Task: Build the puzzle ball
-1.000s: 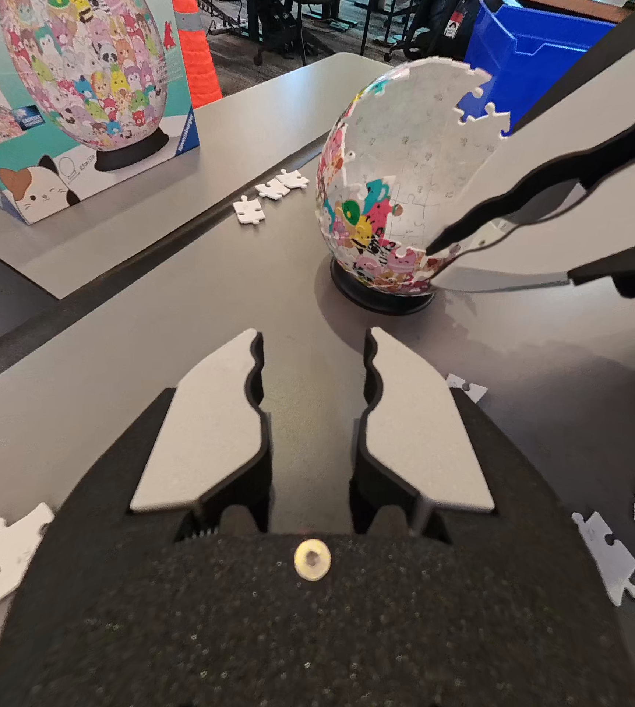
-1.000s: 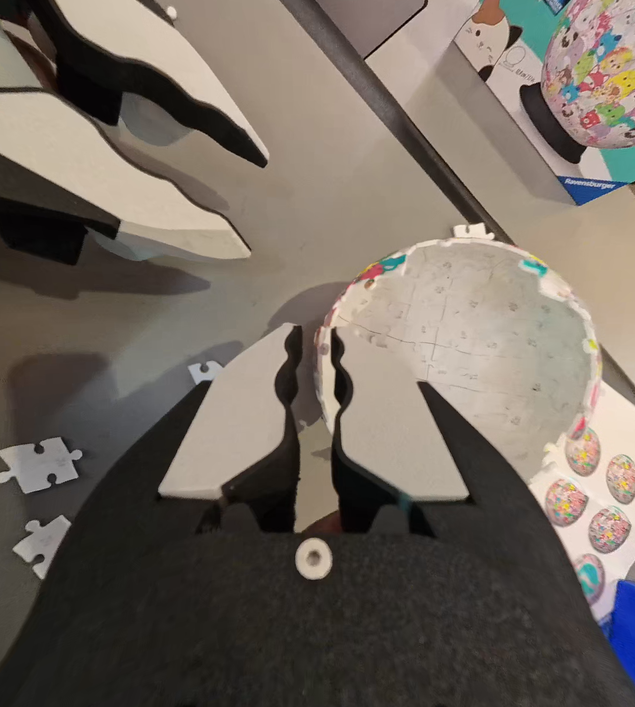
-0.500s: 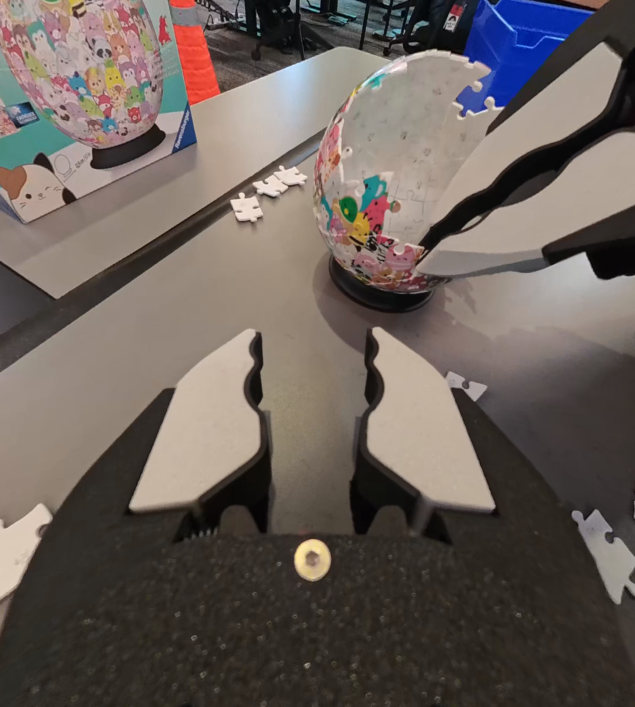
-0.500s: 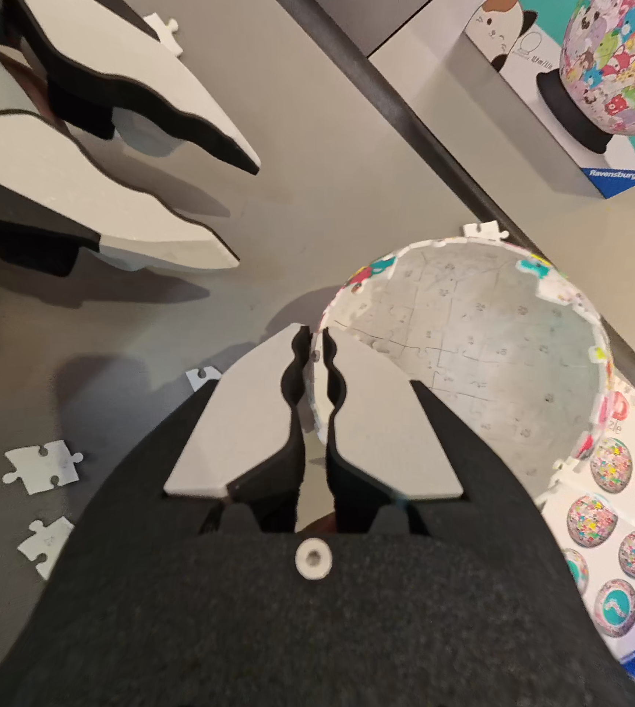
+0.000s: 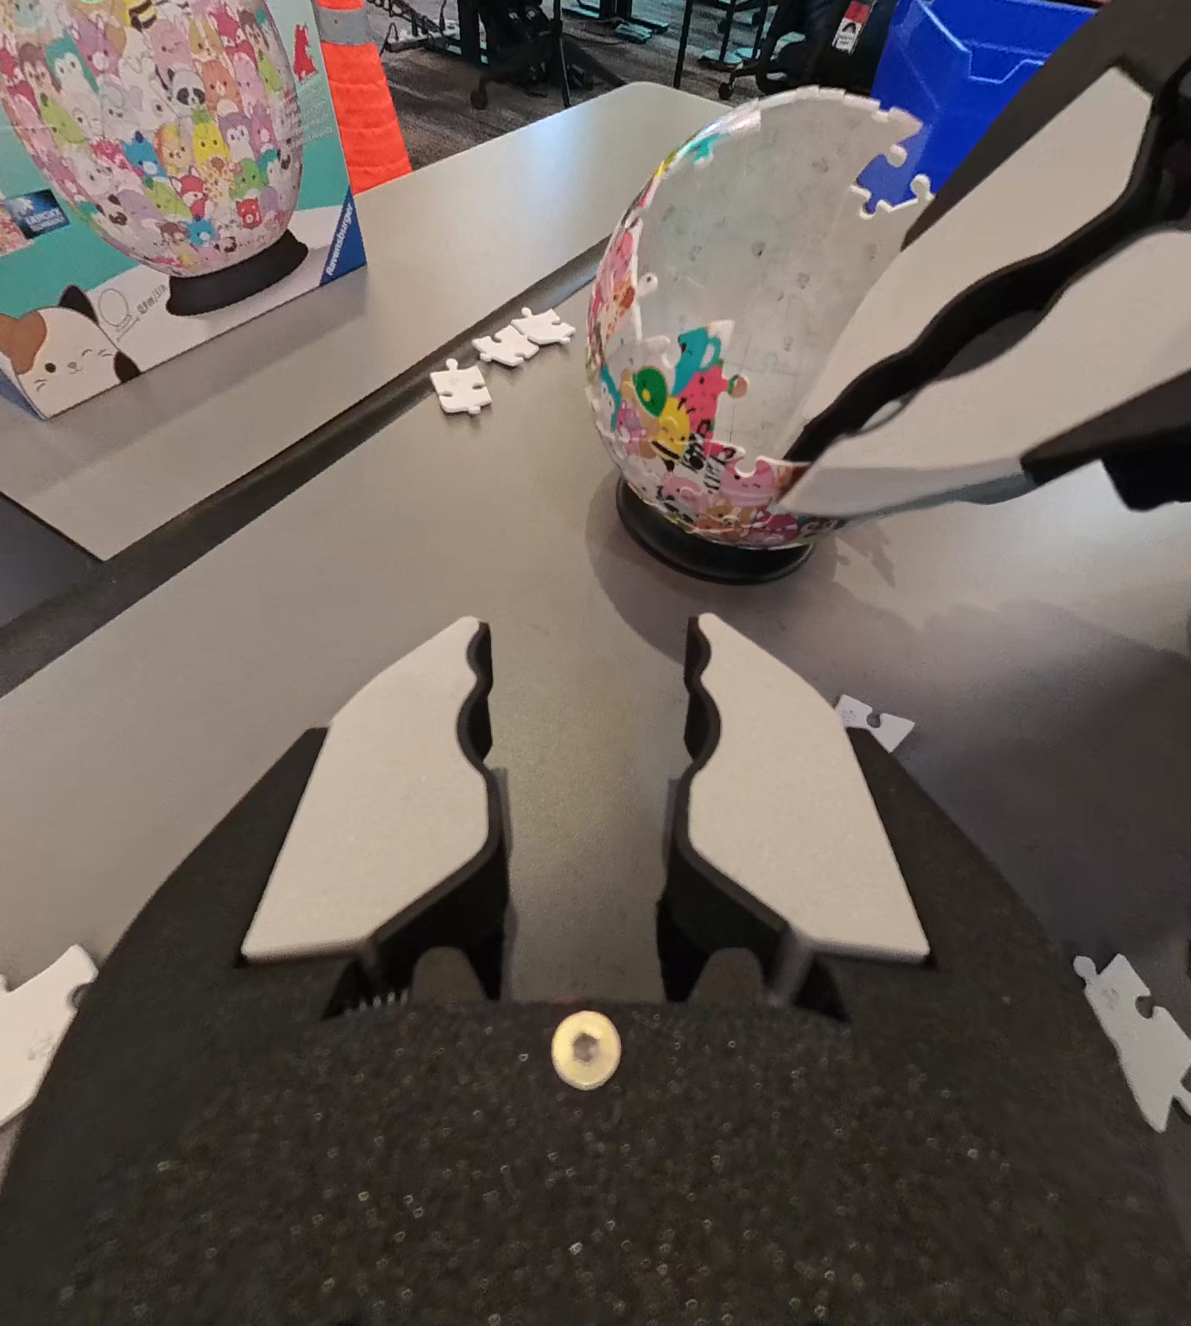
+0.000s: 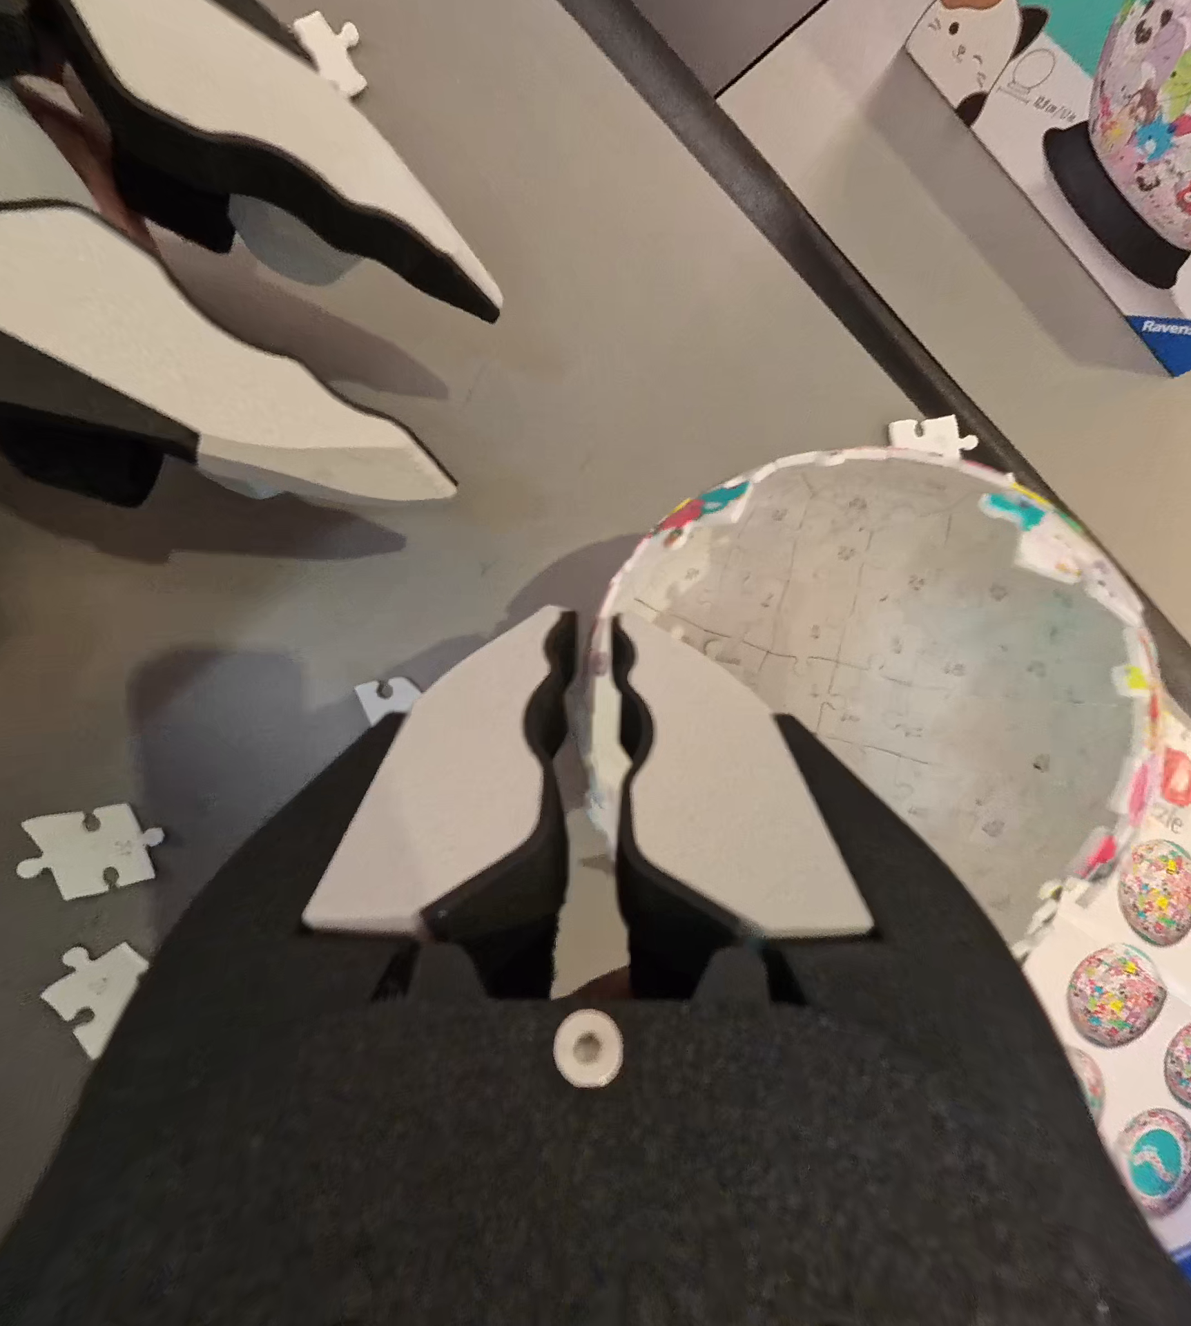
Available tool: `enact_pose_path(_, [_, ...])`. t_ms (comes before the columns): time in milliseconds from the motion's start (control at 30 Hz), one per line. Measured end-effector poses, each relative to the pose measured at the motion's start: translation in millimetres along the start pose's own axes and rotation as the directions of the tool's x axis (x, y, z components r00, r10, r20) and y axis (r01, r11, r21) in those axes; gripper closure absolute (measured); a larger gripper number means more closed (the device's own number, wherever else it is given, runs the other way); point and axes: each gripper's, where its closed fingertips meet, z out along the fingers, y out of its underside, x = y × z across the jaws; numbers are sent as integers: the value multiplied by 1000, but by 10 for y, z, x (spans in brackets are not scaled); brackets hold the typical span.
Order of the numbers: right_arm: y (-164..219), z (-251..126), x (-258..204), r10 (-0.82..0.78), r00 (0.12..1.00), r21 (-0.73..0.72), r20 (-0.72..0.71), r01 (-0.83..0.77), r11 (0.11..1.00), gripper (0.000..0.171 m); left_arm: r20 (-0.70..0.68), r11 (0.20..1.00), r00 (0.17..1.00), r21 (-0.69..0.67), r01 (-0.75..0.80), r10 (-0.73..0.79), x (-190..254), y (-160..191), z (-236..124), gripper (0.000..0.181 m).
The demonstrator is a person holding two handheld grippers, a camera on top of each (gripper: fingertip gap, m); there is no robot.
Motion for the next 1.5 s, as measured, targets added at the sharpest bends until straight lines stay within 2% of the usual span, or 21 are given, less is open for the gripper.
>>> enact_pose_path(67, [37,4,-47,-26,1000,-29,14,27,999,137,0,1000,1000,-1,-1,1,1,1,0,130])
enact_pose_path(100, [55,8,-59,-37,999,-41,10,38,998,137,0,1000,1000,-1,-1,1,1,2,1,130])
enact_pose_path(200, [64,20,-31,-79,996,-54,-39,76,996,141,1,1000,1000,-1,-1,1,0,2,1,130])
enact_pose_path(433, [13,3,25,-50,997,-29,-52,49,998,165,1,1000,1000,-3,-3,3,2,4,4,130])
enact_pose_path(733, [24,24,10,-28,999,-30,-25,27,999,167,1,1000,1000,-4,-4,4,3,5,5,130])
enact_pose_path(767, [25,14,7,-36,999,-29,-27,35,999,165,1,1000,1000,-4,-5,5,3,5,5,130])
enact_pose_path(867, [74,-83,-52,-47,999,-43,10,48,998,119,0,1000,1000,-6,-5,5,4,5,7,130])
enact_pose_path(1000, [318,-308,-124,-69,996,-106,63,75,992,92,0,1000,1000,-12,-6,6,6,13,14,130])
enact_pose_path(1100, [516,-457,-199,-37,990,-169,133,60,984,93,0,1000,1000,-19,-8,8,9,20,22,129])
enact_pose_path(1167, [542,-508,-231,-35,985,-127,168,57,990,103,2,1000,1000,-22,-12,12,11,24,25,129])
enact_pose_path(1300, [459,-465,-193,-114,987,-14,109,116,993,102,6,999,1000,-26,-20,20,15,29,30,129])
enact_pose_path(1367, [463,-385,-161,-155,984,-21,85,158,987,88,9,999,1000,-28,-25,26,18,32,31,129])
enact_pose_path(1500, [508,-229,-125,-246,962,-77,116,255,964,78,11,999,999,-35,-33,34,24,41,38,129])
